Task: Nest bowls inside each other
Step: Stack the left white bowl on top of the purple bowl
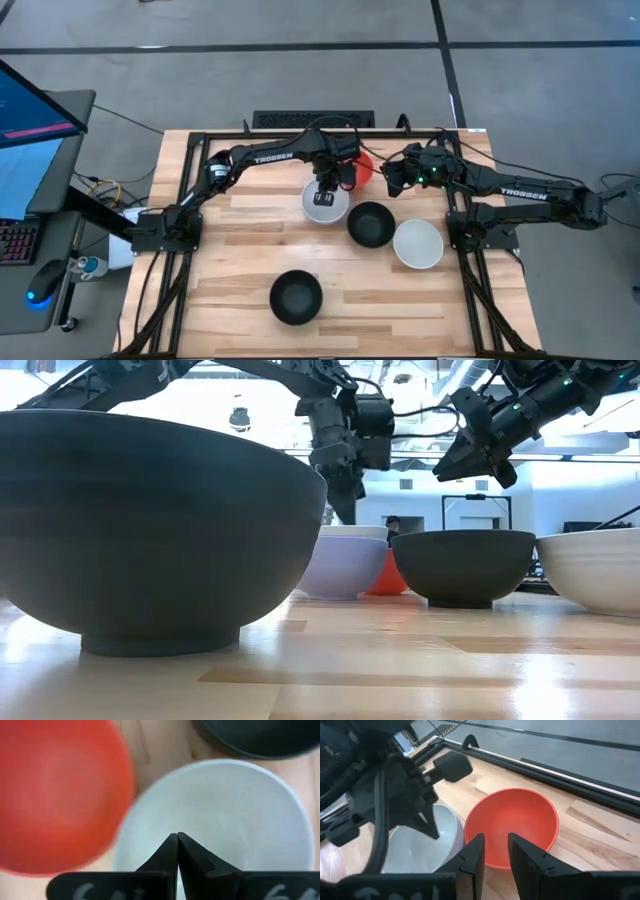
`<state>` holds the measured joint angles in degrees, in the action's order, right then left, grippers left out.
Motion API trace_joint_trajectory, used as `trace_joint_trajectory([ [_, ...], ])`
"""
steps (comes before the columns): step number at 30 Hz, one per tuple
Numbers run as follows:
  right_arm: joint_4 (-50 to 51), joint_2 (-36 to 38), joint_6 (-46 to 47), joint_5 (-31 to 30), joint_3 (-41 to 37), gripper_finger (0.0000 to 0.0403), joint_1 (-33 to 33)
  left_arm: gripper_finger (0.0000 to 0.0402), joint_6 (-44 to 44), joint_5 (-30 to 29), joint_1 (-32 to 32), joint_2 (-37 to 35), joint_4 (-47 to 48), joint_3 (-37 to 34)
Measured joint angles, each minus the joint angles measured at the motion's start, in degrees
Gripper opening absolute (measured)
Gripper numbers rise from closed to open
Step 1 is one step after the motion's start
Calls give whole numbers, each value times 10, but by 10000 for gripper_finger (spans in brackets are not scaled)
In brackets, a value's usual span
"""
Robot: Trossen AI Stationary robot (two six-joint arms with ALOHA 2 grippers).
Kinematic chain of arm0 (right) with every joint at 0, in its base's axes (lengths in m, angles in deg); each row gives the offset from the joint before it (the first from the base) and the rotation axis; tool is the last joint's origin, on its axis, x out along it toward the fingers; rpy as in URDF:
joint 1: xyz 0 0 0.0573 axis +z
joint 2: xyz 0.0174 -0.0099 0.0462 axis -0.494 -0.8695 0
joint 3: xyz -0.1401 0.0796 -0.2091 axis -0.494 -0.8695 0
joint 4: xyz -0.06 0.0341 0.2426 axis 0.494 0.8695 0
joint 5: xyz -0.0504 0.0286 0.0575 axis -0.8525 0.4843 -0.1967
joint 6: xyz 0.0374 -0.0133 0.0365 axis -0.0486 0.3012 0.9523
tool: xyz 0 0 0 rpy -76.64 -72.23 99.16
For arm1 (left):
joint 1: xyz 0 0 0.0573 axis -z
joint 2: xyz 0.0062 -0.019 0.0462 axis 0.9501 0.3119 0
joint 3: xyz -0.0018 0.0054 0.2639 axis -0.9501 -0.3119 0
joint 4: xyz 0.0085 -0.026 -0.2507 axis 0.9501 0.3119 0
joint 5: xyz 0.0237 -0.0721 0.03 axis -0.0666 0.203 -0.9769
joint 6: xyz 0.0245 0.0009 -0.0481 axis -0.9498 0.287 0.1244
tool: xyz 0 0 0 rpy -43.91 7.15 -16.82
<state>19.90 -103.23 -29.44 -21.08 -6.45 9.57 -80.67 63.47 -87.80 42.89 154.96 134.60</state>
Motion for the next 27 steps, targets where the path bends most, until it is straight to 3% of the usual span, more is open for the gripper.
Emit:
trace_joint_trajectory([
  [4,-4,-2,0,-9,0,109,-3,0,-5,0,3,-20,-70,41],
  [8,8,3,-5,-20,8,109,-41,0,-17,3,-8,-22,-77,93],
  [15,93,-1,-72,76,88,109,-119,0,-39,-11,-16,-17,-29,79],
  [21,239,-111,-56,131,125,107,-185,0,-43,-10,-40,-15,50,78],
  [24,248,-172,-27,151,145,107,-215,0,-37,-6,-45,-16,90,78],
  [27,258,-216,-1,188,171,107,-220,0,-29,35,-49,-16,98,78],
])
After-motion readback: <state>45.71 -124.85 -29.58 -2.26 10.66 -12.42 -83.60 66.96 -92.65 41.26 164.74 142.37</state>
